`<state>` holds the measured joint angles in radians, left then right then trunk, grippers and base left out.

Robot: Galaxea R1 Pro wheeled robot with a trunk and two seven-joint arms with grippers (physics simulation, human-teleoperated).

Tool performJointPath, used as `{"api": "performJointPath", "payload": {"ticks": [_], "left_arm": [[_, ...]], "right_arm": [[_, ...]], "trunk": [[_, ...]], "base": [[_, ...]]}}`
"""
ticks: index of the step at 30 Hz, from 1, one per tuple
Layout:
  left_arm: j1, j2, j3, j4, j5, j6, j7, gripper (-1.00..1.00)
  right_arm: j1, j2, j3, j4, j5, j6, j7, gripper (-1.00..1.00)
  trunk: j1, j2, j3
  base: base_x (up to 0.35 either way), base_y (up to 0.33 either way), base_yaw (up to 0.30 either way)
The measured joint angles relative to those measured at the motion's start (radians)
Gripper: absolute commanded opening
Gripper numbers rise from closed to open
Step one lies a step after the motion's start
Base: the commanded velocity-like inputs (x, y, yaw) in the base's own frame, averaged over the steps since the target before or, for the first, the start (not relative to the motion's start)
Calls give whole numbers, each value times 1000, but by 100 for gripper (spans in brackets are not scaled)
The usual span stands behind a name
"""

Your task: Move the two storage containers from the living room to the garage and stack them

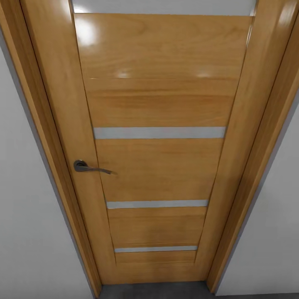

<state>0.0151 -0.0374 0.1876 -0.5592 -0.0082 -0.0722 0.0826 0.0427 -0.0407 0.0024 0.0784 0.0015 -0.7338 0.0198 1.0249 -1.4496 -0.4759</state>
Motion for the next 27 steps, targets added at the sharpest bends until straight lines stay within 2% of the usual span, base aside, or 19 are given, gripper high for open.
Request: {"api": "performJointPath", "payload": {"ticks": [5,10,14,19,21,23,25,27], "left_arm": [[0,-1,0,1,1,-19,9,100],[0,-1,-2,-10,0,-16,12,100],[-1,-10,-5,-64,-2,-11,29,100],[-2,-28,-8,-171,-12,-16,73,100],[-3,-41,-10,-216,-14,-19,80,100],[-4,-67,-20,-277,-15,-19,84,100],[-12,-135,-71,-416,-43,-14,88,100],[-25,-136,-92,-510,-75,-10,89,100]], "right_arm": [[50,16,0,-1,8,-1,1,100],[63,20,-1,-2,8,-5,0,100],[66,22,-1,-3,8,-2,0,100],[66,24,-1,-3,11,0,0,100],[67,24,-3,-3,11,-1,0,100],[67,24,-4,-3,10,-1,0,100],[67,24,-5,-4,9,-1,-1,100],[67,24,-6,-5,8,-1,-2,100]], "trunk": [[0,0,0],[0,0,0],[0,0,0],[0,0,0],[0,0,0],[0,0,0],[0,0,0],[0,0,0]], "base": [[0,0,0],[0,0,0],[0,0,0],[0,0,0],[0,0,0],[0,0,0],[0,0,0],[0,0,0]]}}
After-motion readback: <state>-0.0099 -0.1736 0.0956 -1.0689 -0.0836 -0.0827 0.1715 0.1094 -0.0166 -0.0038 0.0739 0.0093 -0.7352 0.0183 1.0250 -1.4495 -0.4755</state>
